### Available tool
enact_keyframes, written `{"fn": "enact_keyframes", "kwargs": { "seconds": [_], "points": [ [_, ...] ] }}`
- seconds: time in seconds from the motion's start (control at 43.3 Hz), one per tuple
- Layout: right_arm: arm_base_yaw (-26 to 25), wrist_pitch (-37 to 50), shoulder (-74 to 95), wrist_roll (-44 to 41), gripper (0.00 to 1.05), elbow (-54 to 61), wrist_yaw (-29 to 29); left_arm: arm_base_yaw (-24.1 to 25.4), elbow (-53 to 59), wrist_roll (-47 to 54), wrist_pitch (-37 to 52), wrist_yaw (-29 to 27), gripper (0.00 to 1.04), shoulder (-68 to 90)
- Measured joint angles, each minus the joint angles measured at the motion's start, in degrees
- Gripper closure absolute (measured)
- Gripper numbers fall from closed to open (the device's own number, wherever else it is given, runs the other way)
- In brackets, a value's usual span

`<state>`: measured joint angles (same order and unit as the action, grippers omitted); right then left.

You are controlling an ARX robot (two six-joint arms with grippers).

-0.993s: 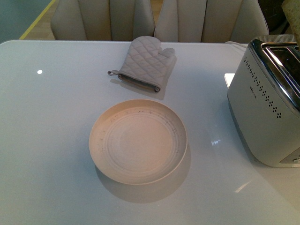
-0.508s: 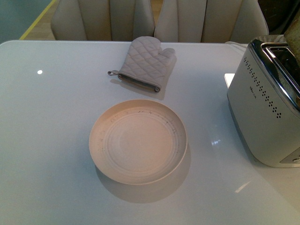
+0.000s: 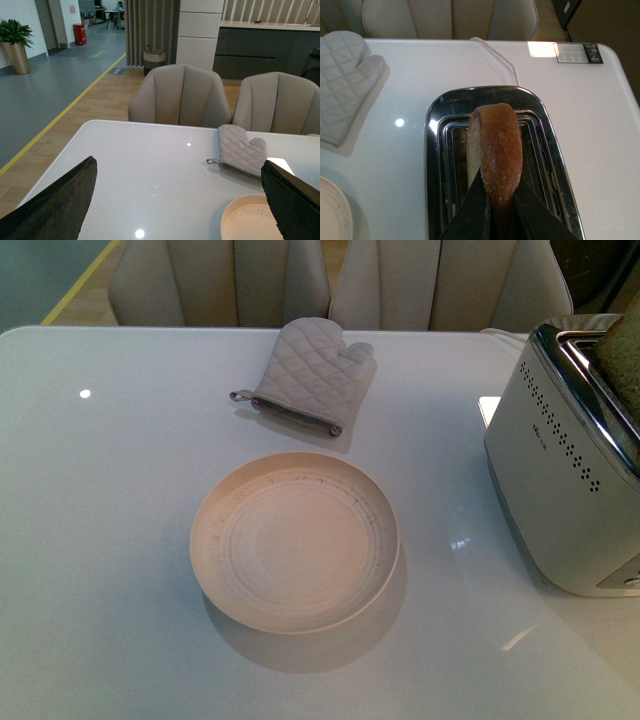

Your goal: Put bread into toaster

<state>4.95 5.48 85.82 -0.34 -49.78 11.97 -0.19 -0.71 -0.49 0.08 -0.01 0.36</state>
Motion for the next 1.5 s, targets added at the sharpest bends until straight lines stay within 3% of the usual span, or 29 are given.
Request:
{"fn": "enact_keyframes", "kwargs": {
  "seconds": [0.439,0.577,0.716,0.947,1.016,1.062,1.362,1.501],
  "points": [
    [-0.22,-0.22,5.97,1.27,1.01,1.62,-0.28,0.00,0.00,0.00,0.00,0.00,0.07,0.00],
    [-0.24,0.76,6.40,2.58,0.84,3.02,-1.05,0.00,0.00,0.00,0.00,0.00,0.07,0.00],
    [-0.44,1.88,4.76,3.82,0.59,6.14,-1.22,0.00,0.00,0.00,0.00,0.00,0.07,0.00],
    [-1.86,6.58,-15.76,2.19,0.16,11.80,4.94,0.00,0.00,0.00,0.00,0.00,0.07,0.00],
    [-4.11,19.50,-24.13,1.64,0.29,18.84,-6.62,0.00,0.00,0.00,0.00,-0.02,0.07,0.00],
    [-4.68,25.88,-28.30,1.33,0.39,23.17,-10.78,0.00,0.00,0.00,0.00,0.00,0.07,0.00],
    [-4.76,29.31,-38.05,0.72,1.01,37.27,-11.82,0.00,0.00,0.00,0.00,0.00,0.07,0.00],
    [-4.81,28.83,-41.59,0.55,1.03,40.37,-11.82,0.00,0.00,0.00,0.00,0.00,0.07,0.00]
  ]
}}
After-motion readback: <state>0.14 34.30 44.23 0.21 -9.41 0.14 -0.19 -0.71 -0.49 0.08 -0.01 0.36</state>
